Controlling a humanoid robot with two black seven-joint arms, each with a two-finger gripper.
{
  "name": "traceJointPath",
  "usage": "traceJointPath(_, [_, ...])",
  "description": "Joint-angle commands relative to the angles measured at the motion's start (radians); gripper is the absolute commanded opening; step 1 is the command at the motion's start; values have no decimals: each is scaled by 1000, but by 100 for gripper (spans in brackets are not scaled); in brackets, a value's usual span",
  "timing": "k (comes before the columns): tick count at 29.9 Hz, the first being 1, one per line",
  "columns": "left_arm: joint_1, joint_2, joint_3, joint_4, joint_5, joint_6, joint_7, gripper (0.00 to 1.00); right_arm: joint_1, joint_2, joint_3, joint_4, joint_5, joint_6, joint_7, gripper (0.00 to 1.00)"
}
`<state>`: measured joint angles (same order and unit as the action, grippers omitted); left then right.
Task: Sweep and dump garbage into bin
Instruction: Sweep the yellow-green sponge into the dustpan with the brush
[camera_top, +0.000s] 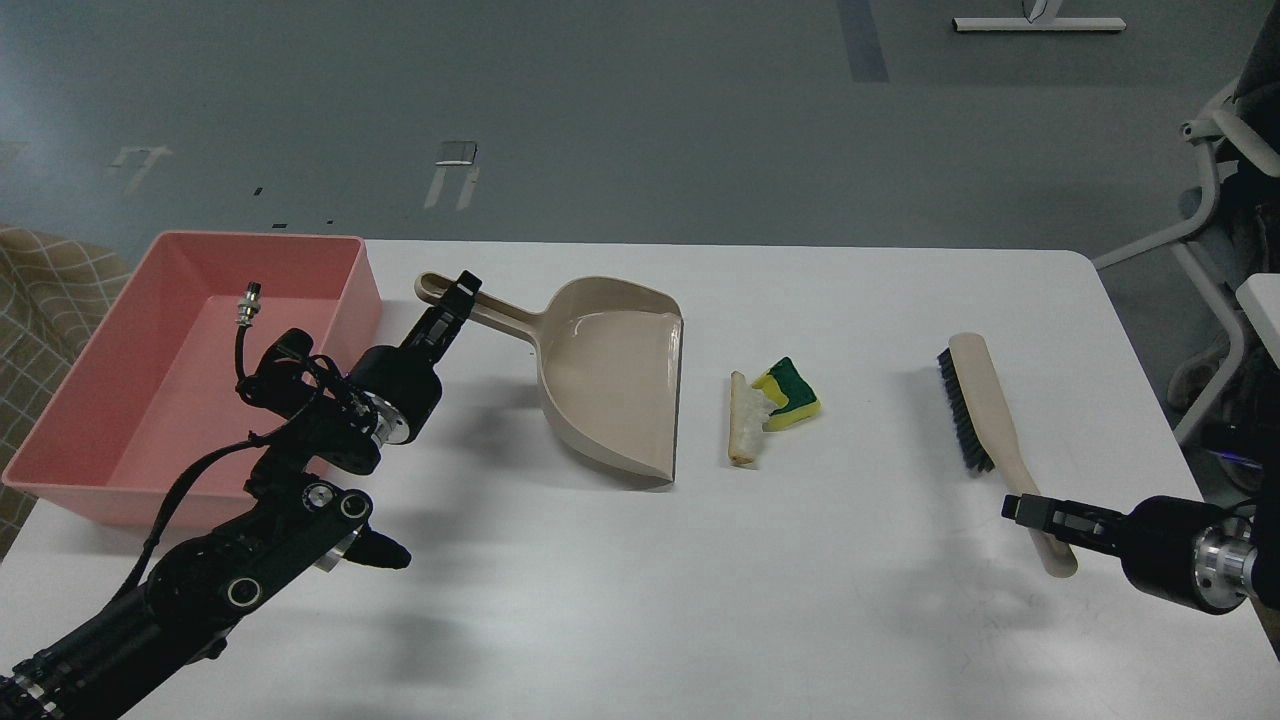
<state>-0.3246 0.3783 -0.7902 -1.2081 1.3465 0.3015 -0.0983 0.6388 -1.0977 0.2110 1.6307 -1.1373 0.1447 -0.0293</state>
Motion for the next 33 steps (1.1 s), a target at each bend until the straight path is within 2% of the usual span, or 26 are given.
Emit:
traceJointPath(1, [2,-2,2,-2,0,1,0,0,38,12,-2,-3,42,4,-7,0])
traceJointPath(3, [4,-2,2,-2,2,1,-1,0,51,50,-5,-5,56,7,-21,0])
traceJointPath(16, [35,-1,3,-13,11,1,-3,0,172,220,-168,-41,134,12,-20,0])
traceJointPath(23, [61,2,3,-34,13,13,-1,0,291,358,-254,-86,223,12,-11,0])
traceJointPath(33, [65,7,3,-50,11,13,-1,0,335,515,-259,-161,323,-8,14,0])
